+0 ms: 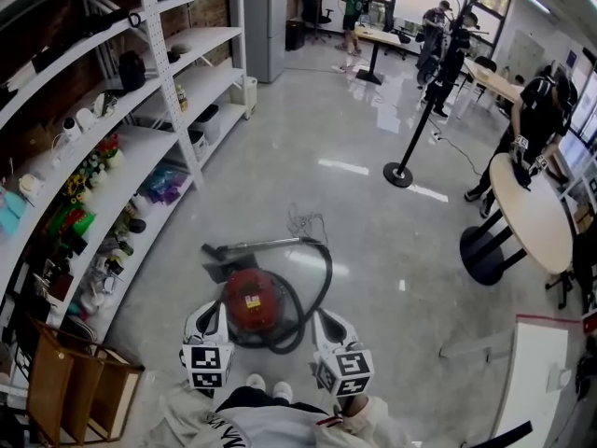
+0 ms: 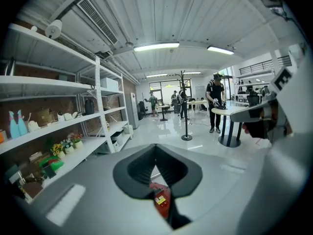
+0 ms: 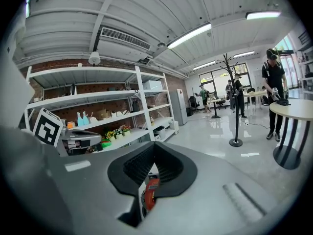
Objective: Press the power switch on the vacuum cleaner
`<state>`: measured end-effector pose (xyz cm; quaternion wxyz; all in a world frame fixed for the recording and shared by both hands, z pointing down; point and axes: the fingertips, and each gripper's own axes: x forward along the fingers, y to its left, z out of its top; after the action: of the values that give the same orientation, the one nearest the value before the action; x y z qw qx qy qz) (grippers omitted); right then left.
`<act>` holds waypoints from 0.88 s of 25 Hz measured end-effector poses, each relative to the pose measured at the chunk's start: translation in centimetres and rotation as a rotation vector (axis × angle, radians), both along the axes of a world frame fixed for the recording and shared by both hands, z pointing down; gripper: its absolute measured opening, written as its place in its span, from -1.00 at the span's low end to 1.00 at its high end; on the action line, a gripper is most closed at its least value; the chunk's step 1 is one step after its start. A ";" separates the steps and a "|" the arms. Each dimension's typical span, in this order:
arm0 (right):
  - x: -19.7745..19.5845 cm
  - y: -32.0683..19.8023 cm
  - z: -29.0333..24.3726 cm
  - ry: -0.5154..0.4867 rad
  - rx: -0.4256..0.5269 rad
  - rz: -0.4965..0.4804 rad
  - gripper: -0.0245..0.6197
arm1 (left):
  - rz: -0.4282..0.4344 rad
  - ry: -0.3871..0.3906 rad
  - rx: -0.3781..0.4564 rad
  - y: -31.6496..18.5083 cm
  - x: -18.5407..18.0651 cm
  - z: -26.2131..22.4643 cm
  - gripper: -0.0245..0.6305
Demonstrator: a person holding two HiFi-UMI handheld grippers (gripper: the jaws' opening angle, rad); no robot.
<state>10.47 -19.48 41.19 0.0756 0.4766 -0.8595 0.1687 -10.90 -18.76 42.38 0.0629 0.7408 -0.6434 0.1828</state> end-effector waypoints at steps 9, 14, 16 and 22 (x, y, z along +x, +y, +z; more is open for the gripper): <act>-0.4 -0.2 0.0 -0.005 -0.009 -0.022 -0.92 | -0.042 0.012 0.009 0.5 -1.3 -0.3 -0.93; -0.5 -0.1 -0.2 0.006 -0.001 -0.021 -0.92 | -0.046 0.022 0.005 1.0 -1.5 0.3 -0.93; -0.5 -0.1 -0.2 0.008 0.000 -0.017 -0.92 | -0.042 0.024 0.010 1.1 -1.6 0.2 -0.93; -1.1 1.1 0.0 0.015 -0.001 -0.013 -0.92 | -0.036 0.029 0.006 2.1 -2.2 0.4 -0.93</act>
<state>9.38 -18.35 41.23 0.0833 0.4720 -0.8620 0.1652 -13.12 -16.67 42.82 0.0731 0.7319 -0.6561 0.1689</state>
